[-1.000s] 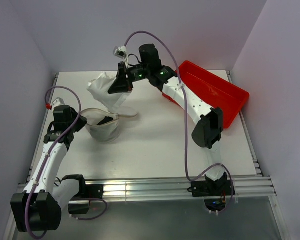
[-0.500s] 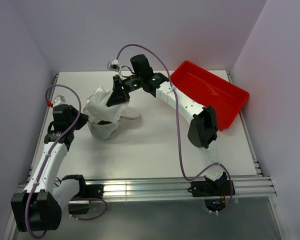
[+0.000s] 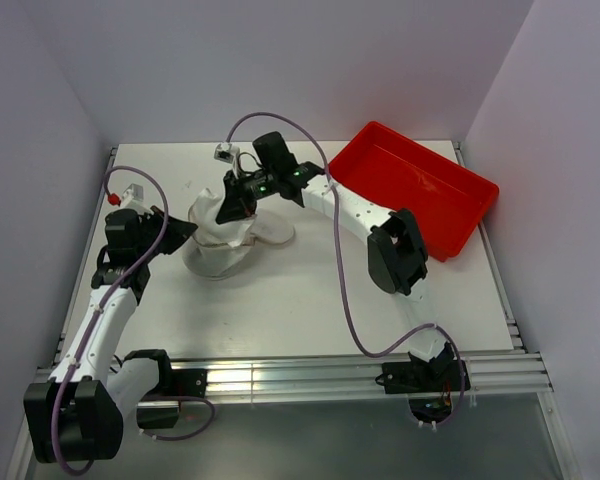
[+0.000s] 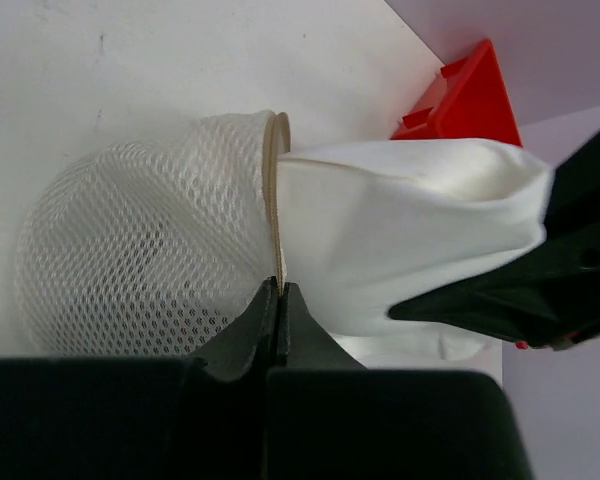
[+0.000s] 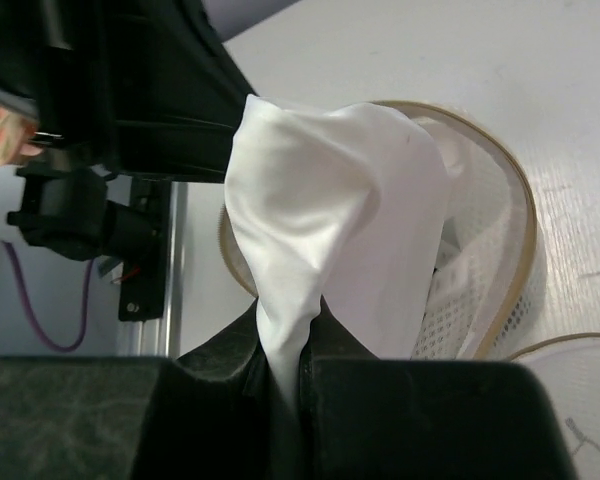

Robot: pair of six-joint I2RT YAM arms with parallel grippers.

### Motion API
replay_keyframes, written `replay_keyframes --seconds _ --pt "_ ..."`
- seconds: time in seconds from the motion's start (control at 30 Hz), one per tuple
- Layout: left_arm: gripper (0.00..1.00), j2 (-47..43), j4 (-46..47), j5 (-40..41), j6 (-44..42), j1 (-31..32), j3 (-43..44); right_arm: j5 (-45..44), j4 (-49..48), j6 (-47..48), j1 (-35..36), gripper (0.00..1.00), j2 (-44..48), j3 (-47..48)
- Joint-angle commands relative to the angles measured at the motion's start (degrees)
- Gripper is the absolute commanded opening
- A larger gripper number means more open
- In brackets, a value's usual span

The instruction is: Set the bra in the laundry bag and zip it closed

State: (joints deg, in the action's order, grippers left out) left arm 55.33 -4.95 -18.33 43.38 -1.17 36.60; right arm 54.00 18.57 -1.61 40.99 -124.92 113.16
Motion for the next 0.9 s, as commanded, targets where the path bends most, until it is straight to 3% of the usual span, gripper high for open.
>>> replay_keyframes --seconds 0.0,0.33,0.53,0.6,0.63,0.67,0.73,0.87 --pt "0.00 -1.02 5.38 -3.47 0.31 -0.06 0.84 -3.98 -0.83 0.97 1.80 0.00 -1.90 0.83" --pt "0.00 0.04 12.07 -8.21 1.98 0.20 1.64 -11.10 8.06 4.16 6.82 0.00 -5.77 -0.05" --pt "0.00 -1.62 14.61 -13.13 4.87 0.64 -3.37 -19.52 6.05 -6.10 6.82 0.00 -7.09 2.41" --pt "0.00 -3.29 14.01 -14.19 5.40 0.64 -5.57 -20.86 -4.36 -17.33 5.16 0.00 -2.64 -4.73" --pt "0.00 -4.00 12.70 -14.28 5.40 1.51 -6.18 -21.56 -17.12 -21.82 4.71 0.00 -0.17 -9.32" --pt "0.00 -4.70 11.64 -13.76 5.23 2.30 -7.06 -23.13 -23.43 -29.86 4.36 0.00 2.12 -13.54" --pt "0.00 -6.63 8.40 -13.23 4.70 2.66 -7.50 -28.84 -33.71 -35.89 3.66 0.00 7.31 -22.52" --pt "0.00 -8.13 7.15 -15.24 6.89 3.63 -8.82 -41.83 -36.50 -45.66 3.92 0.00 11.10 -28.25"
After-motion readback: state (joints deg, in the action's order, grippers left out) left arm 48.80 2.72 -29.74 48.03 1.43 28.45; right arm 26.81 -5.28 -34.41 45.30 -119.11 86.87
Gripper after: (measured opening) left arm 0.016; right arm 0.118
